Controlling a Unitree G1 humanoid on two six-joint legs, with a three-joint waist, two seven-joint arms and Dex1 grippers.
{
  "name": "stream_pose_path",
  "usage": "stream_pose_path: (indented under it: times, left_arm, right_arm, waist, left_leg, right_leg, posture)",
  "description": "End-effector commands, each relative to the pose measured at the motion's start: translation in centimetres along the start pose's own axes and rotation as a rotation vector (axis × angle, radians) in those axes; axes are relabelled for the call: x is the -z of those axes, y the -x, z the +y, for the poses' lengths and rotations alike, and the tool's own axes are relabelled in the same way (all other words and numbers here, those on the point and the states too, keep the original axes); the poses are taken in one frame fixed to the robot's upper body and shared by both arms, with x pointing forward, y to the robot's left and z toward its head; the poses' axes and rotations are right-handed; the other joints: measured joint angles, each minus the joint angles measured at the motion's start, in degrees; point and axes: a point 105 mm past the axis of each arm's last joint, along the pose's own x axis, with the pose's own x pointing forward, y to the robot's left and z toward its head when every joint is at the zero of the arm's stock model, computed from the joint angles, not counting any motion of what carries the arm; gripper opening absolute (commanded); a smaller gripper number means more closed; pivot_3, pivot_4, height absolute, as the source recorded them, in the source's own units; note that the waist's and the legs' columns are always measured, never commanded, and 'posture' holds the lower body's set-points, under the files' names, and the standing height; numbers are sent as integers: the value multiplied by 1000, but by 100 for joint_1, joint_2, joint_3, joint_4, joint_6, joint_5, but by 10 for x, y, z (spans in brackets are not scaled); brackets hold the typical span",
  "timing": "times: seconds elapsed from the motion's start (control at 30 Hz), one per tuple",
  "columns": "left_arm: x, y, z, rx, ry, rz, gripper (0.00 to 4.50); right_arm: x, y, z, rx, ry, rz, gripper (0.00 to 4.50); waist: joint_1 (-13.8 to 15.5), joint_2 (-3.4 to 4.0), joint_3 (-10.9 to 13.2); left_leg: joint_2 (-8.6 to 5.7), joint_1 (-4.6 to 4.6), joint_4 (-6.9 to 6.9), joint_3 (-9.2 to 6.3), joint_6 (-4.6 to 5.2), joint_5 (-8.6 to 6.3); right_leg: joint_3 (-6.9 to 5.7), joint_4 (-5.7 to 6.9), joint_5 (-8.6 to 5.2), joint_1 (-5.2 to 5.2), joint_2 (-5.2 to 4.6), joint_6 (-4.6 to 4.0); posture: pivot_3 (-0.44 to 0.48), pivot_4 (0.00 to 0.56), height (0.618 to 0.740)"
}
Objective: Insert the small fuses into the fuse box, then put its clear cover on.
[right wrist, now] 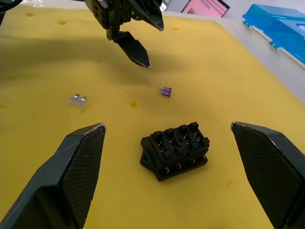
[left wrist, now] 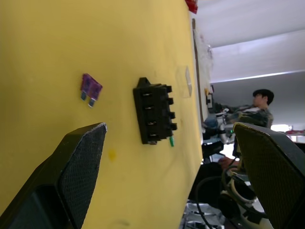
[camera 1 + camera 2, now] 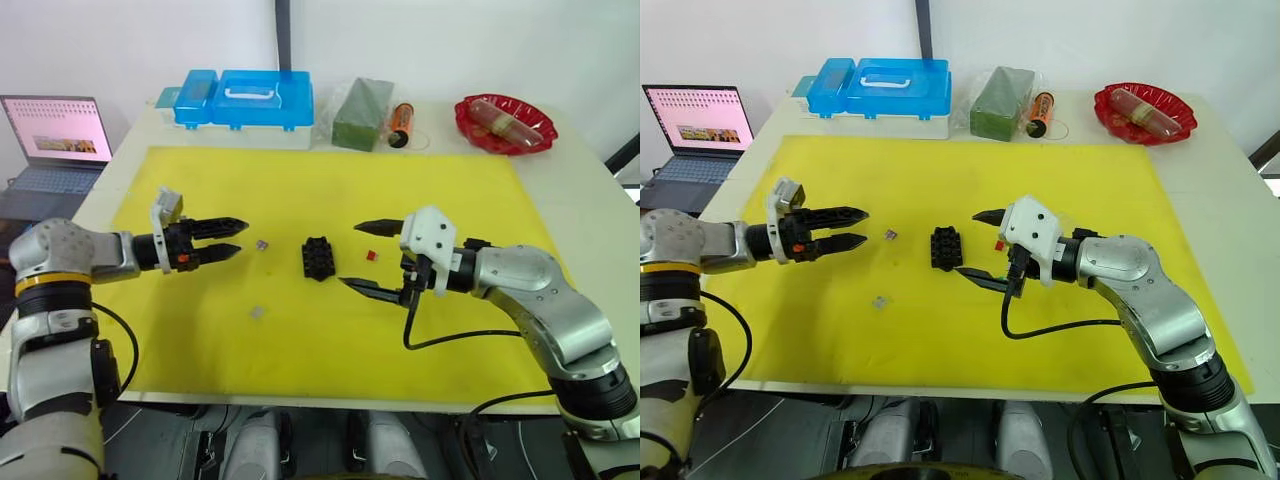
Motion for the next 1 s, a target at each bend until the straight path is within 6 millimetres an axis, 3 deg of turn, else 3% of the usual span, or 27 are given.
stream_pose_path:
  times: [0.03, 0.13, 0.23, 0.3, 0.47, 0.67, 1.0]
  left_arm:
    - [-9, 4, -14, 37, -48, -11, 4500]
    - [-4, 10, -19, 52, -37, 22, 4500]
    - [25, 29, -15, 23, -4, 140, 4500]
    - [33, 34, -11, 4, 5, 162, 4500]
    - [14, 27, -6, 32, 45, 53, 4500]
    - [-6, 11, 3, 37, 60, -46, 4500]
    - [-12, -12, 6, 58, 53, -56, 4500]
  right_arm:
    - [-12, 2, 4, 0, 47, -30, 4480]
    - [-13, 3, 4, 5, 46, -26, 4480]
    - [-12, 4, 6, 2, 37, -20, 4480]
    - [-12, 3, 8, -1, 32, -21, 4480]
    - [-12, -1, 10, -8, 19, -31, 4480]
    - [-14, -5, 10, -24, 18, -41, 4480]
    - [-16, -7, 5, -17, 29, -43, 4480]
  waist:
    - [-1, -1, 0]
    - [-4, -1, 1]
    - [-61, -1, 1]
    - [-38, -1, 1]
    - [127, -9, -2]
    - [122, -13, -4]
    - [108, -15, -3]
  left_leg:
    - [0, 0, 0, 0, 0, 0]
    - [1, 0, -1, 0, 0, 0]
    - [1, 0, -5, 0, 0, 0]
    - [3, 2, -9, -3, 0, 0]
    - [-5, -4, 3, -28, 3, -2]
    - [-9, -6, 2, -33, 1, 0]
    - [-7, -6, 1, -33, 1, 0]
  right_leg:
    - [0, -1, 0, 0, 0, 0]
    - [0, -1, 0, 0, 0, 0]
    - [2, -2, 0, -3, 0, 0]
    - [5, 0, -1, -5, 0, -1]
    - [-5, -3, -1, 6, 0, -3]
    - [-7, -13, 0, 13, 2, -2]
    - [-8, -12, 0, 11, 7, -1]
  posture:
    - [0, 150, 740]
    - [0, 150, 740]
    - [0, 150, 740]
    - [0, 150, 740]
    - [0, 150, 740]
    - [0, 150, 740]
    - [0, 150, 740]
